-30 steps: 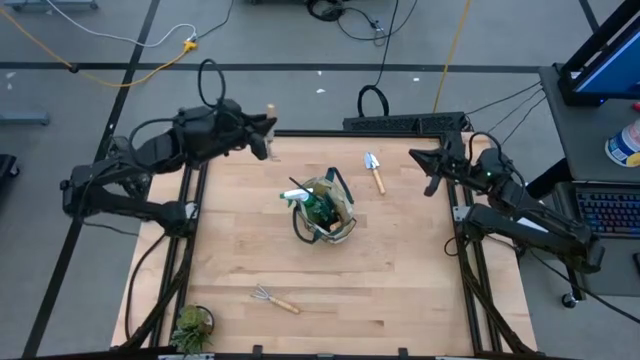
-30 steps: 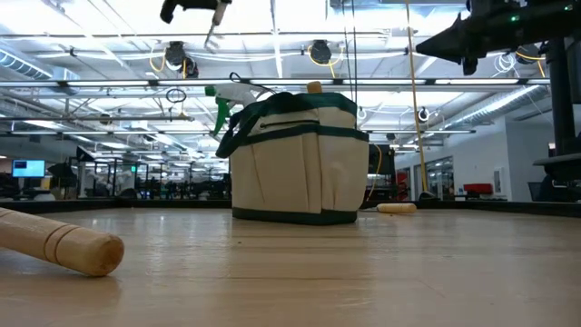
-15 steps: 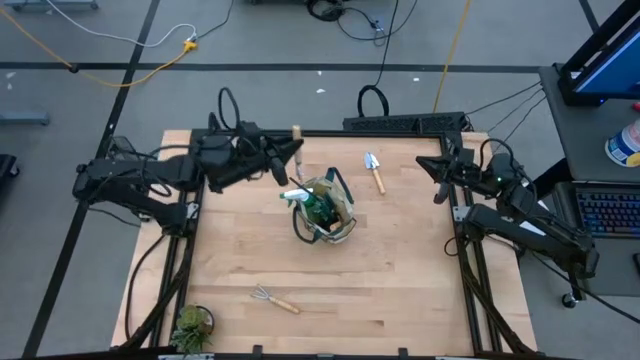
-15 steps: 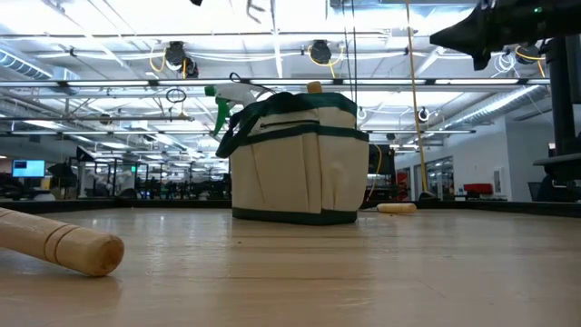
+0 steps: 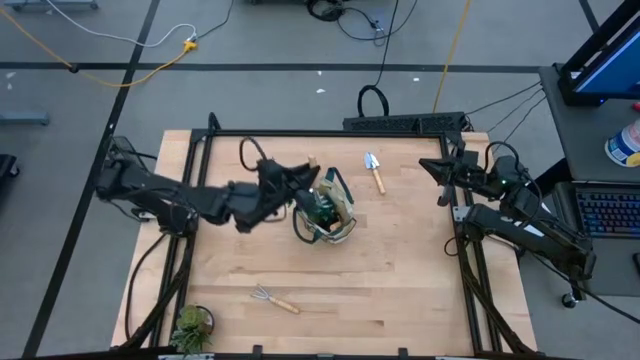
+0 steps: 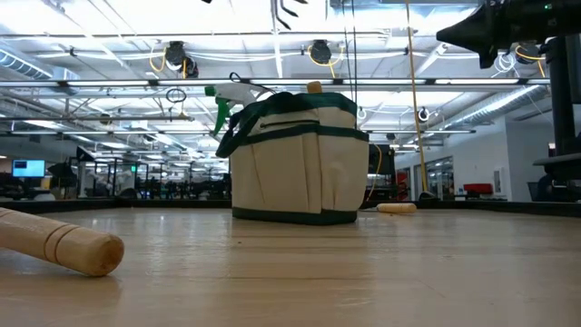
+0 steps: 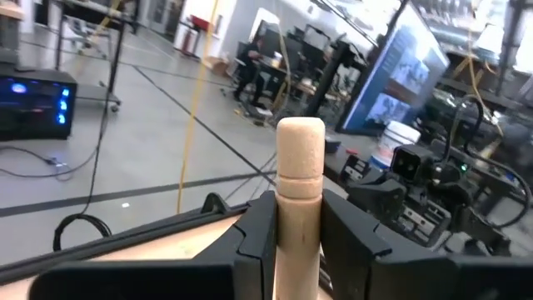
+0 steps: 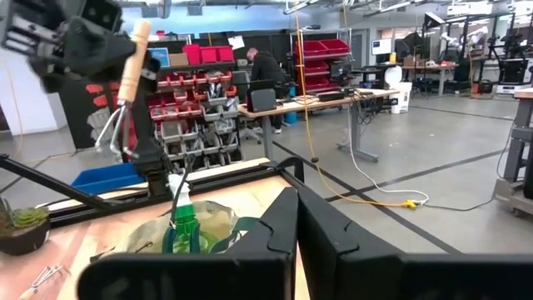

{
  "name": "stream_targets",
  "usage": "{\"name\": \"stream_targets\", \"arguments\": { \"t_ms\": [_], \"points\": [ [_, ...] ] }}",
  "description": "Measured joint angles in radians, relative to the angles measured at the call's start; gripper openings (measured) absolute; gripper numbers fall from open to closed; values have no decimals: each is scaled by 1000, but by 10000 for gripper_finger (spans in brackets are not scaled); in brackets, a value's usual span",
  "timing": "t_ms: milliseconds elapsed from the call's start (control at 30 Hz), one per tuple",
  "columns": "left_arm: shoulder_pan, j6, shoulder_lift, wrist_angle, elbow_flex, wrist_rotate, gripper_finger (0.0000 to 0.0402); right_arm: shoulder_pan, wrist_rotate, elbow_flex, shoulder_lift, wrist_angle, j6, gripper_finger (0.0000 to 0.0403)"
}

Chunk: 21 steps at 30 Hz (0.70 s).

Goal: Pick & Place Garden tools in Gardening bag
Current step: Put the top hand rake into the gardening bag

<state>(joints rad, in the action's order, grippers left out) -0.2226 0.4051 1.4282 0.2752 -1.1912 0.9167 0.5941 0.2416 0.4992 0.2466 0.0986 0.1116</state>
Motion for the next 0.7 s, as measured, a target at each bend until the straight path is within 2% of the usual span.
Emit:
{"name": "stream_targets", "arguments": {
  "t_ms": [267,433,567,700],
  "points": [
    [-63,22,116,102,0,174,76,0,2,0,0,0,0,0],
    [-73,25,184,154,0,227,76,0,26,0,0,0,0,0],
    [-69,75,225,159,0,243,76,0,76,0,0,1,0,0],
    [-53,95,259,166,0,244,76,0,78,0,0,7,0,0]
  ]
}}
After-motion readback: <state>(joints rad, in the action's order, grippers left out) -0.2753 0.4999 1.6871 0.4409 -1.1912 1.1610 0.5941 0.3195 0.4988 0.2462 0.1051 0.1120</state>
